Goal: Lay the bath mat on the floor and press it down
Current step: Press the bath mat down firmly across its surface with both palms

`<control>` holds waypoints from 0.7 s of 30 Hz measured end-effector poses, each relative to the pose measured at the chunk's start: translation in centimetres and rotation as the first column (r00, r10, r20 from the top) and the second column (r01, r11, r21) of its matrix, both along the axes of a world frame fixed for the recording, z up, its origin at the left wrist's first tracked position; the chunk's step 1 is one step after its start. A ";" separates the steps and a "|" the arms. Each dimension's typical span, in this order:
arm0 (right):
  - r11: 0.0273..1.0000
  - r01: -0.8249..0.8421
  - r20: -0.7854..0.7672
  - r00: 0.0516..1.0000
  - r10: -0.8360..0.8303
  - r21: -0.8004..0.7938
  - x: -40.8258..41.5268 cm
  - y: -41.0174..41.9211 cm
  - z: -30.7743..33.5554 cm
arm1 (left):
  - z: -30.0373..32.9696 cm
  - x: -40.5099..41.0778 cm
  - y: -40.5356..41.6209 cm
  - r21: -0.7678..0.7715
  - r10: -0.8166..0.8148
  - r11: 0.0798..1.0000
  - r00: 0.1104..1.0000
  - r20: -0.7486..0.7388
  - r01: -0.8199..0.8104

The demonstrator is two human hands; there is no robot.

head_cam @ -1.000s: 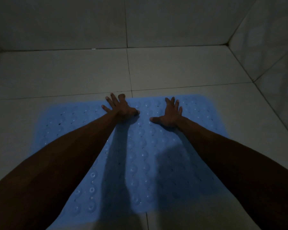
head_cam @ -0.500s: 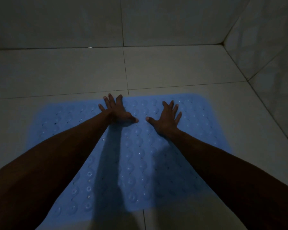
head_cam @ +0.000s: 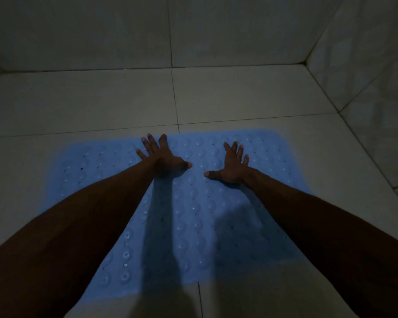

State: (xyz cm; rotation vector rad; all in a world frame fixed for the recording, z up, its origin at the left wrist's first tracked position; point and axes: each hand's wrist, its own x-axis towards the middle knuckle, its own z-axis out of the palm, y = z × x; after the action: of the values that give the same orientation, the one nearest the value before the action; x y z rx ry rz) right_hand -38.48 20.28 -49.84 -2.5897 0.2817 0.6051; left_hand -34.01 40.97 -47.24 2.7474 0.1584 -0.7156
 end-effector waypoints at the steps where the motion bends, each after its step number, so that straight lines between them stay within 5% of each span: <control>1: 1.000 -0.013 -0.014 1.000 0.013 -0.003 0.0 -0.2 0.1 | 0.0 -0.1 0.0 -0.001 -0.001 1.000 1.000 0.006 0.001; 21: 0.969 0.244 0.259 0.934 -0.245 0.039 -4.1 2.3 -1.3 | -0.7 -1.0 1.1 0.004 -0.147 0.989 0.988 -0.037 0.147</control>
State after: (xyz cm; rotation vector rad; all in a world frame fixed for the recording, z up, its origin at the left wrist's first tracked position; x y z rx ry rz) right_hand -42.61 22.61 -51.14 -2.5368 0.5028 0.1707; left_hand -34.97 42.12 -47.91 2.7754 -0.0346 -0.8052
